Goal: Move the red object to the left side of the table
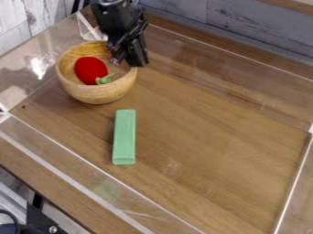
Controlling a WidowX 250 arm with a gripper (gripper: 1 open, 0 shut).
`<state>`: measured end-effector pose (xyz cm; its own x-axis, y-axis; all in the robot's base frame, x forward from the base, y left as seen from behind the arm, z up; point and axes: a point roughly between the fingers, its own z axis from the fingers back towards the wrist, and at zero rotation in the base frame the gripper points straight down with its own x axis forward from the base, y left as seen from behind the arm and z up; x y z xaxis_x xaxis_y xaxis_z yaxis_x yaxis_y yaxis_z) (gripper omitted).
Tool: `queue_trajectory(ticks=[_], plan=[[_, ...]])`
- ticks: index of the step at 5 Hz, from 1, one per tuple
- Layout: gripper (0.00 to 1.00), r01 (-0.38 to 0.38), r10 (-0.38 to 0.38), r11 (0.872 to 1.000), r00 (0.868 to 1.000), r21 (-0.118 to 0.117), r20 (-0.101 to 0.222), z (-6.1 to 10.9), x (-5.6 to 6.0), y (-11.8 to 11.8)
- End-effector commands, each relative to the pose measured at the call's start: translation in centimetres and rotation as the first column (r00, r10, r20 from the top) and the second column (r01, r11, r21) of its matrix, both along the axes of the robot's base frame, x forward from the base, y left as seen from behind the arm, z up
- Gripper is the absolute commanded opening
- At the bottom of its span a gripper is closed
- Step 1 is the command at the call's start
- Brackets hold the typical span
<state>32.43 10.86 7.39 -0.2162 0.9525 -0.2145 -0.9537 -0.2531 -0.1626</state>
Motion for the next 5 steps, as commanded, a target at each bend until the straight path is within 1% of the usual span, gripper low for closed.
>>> queue_trajectory(ticks=[1, 3, 4, 5], plan=[[0.00, -0.042, 0.041, 0.999, 0.997, 0.010, 0.071, 3.0, -0.3, 0.6], [0.00, -0.097, 0.099, 0.995, 0.993, -0.027, 0.069, 3.5, -1.3, 0.9], [0.00, -0.129, 0.132, 0.990, 0.989, -0.049, 0.067, 3.8, -1.8, 1.0], [0.00, -0.158, 0.162, 0.985, 0.985, -0.065, 0.062, 3.9, -2.2, 1.2]])
